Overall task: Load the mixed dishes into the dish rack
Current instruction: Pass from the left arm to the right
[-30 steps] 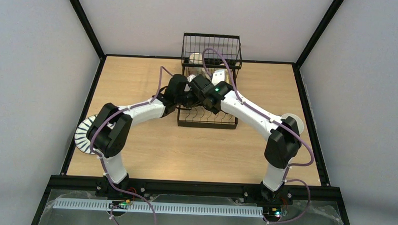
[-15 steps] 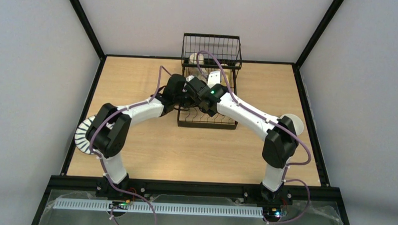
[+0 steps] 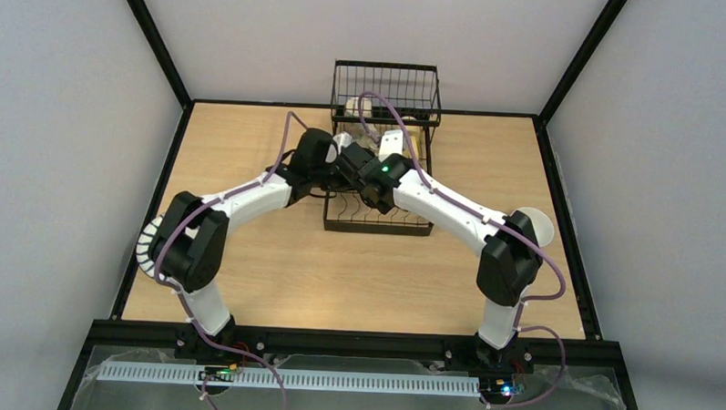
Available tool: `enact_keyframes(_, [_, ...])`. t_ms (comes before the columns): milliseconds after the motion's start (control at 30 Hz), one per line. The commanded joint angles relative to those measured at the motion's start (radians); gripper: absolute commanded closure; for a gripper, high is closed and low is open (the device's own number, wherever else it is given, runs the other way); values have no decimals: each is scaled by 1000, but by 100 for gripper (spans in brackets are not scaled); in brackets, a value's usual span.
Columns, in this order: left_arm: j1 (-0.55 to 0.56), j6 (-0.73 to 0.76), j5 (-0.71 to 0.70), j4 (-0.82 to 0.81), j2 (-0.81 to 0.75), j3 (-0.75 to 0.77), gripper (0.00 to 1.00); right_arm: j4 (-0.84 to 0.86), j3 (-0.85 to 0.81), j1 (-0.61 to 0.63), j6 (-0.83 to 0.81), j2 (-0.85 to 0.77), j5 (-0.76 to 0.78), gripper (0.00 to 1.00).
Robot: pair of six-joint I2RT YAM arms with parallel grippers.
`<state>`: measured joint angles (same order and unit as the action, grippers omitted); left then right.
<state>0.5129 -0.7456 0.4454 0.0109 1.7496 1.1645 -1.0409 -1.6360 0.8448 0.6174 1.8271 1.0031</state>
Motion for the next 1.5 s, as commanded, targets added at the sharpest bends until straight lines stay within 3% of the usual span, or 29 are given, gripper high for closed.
enact_keyframes(0, [-38, 66, -33, 94, -46, 14, 35, -62, -13, -15, 34, -5, 124, 100])
enact_keyframes(400, [-63, 7, 42, 153, -121, 27, 35, -16, 85, -20, 49, -17, 203, 100])
enact_keyframes(833, [-82, -333, 230, -85, -104, -28, 35, 165, 229, -19, -59, -131, 257, 100])
enact_keyframes(1167, [-79, -451, 271, -127, -79, -26, 32, 255, 275, -16, -106, -161, 273, 100])
enact_keyframes(1267, [-77, -394, 270, -91, -67, 7, 32, 303, 274, -14, -164, -177, 249, 100])
enact_keyframes(1467, [-68, -102, 203, 78, -31, 137, 33, 292, 223, -9, -214, -206, 206, 100])
